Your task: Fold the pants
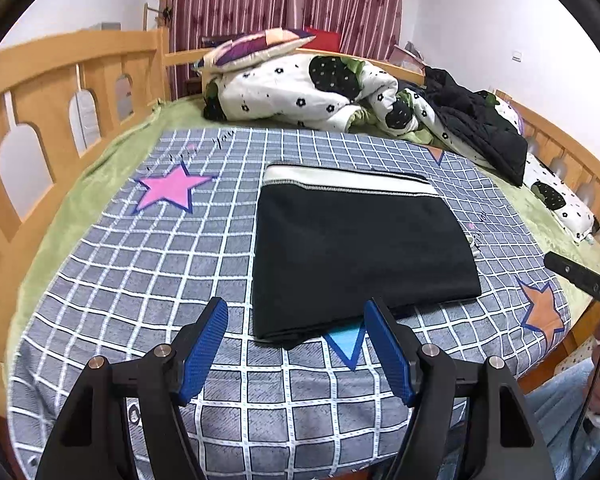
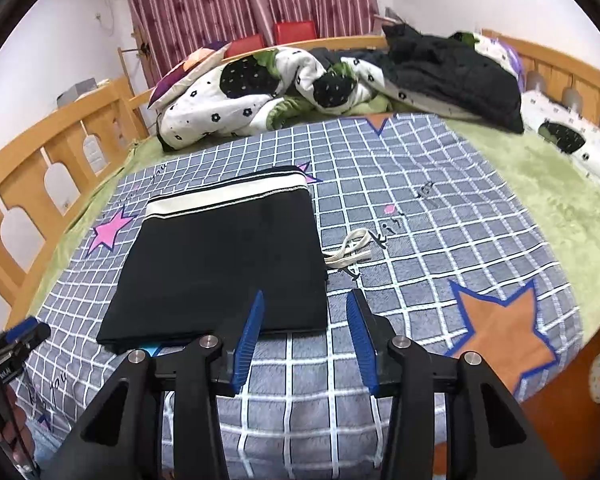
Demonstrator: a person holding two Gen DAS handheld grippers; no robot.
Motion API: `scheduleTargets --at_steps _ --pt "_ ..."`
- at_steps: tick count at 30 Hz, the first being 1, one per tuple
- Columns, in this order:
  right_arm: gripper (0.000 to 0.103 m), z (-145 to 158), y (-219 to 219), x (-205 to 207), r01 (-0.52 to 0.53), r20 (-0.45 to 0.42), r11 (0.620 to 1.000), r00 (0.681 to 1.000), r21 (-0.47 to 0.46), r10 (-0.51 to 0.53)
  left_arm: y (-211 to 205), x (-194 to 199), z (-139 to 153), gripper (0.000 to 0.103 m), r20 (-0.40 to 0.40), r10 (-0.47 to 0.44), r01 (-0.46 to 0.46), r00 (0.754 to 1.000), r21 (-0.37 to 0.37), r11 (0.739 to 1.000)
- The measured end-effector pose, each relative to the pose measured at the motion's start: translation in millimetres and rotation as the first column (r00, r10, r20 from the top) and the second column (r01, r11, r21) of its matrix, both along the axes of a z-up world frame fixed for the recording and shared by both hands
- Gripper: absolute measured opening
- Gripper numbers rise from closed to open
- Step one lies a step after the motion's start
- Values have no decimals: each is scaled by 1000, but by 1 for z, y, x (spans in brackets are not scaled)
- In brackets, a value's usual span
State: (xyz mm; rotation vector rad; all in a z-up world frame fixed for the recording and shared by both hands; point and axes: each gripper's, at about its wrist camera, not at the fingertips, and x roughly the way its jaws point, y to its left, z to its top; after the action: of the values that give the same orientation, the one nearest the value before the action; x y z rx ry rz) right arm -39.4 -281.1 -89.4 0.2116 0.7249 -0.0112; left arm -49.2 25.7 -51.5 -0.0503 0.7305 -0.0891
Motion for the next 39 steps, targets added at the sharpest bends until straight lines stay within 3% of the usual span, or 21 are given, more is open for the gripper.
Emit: scheduleTargets --at_steps 2,4,9,39 --pt "50 9 9 -8 -4 7 999 1000 -37 5 -5 -4 8 69 6 6 -6 1000 6 1000" --pt "83 16 19 -16 -18 37 999 999 -50 20 -11 -6 14 69 6 4 -4 1000 10 1000" --pt "94 29 43 -31 -60 87 991 994 -119 71 -23 -14 19 71 22 18 -19 1000 51 999" --pt "94 23 49 -26 -59 53 990 996 -127 66 -24 -17 16 73 5 1 -1 1000 23 1000"
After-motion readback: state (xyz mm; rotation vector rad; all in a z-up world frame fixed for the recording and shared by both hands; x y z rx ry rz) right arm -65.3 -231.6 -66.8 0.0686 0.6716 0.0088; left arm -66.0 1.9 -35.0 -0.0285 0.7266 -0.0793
